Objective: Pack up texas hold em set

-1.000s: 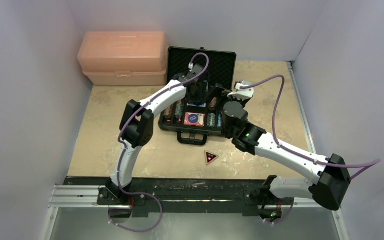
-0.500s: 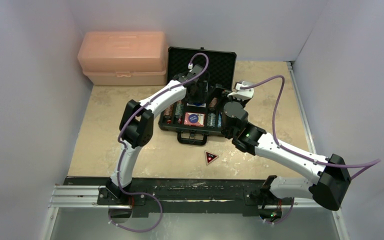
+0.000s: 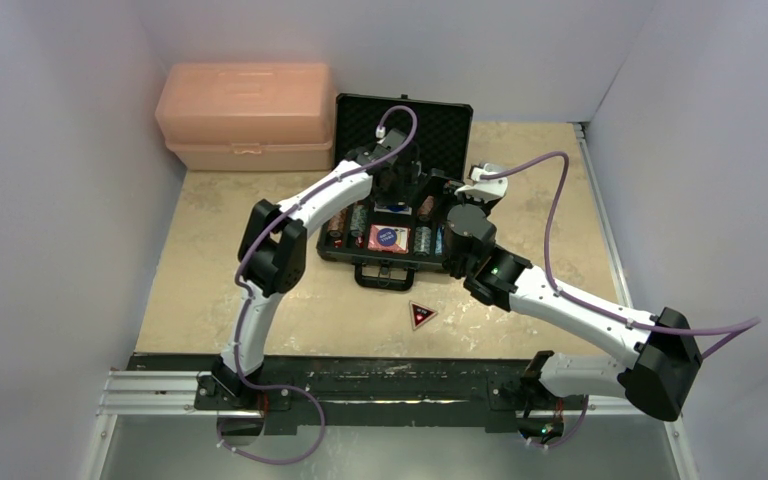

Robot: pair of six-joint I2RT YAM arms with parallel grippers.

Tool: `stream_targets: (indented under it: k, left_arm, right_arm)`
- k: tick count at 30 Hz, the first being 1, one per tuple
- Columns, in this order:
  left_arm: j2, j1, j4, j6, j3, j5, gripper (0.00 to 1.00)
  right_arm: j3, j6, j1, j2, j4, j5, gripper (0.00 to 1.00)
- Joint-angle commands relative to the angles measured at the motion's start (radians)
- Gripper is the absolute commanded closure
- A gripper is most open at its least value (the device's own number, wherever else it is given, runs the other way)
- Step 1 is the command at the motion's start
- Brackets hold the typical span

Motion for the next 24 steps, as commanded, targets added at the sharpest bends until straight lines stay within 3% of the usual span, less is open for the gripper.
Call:
stream_targets:
  k: [1,9,24]
  left_arm:
    - [-0.096,-0.002,0.025,0.001,-0.014,-0.013,0.0]
    - [-0.232,-0.005,0.07,0.068,-0.108,-0.014,0.0]
    - [-0.676,-0.005,0.15,0.187,-0.564,-0.146,0.0]
  right_arm:
    - [0.0,-0.007,0.005,-0.023,0.028,0.004,0.01]
    - [0.013,-0.016,0.004,-0.023,0.012,0.031,0.01]
    - [0.053,0.031,0.004,-0.005,-0.074,0.049,0.01]
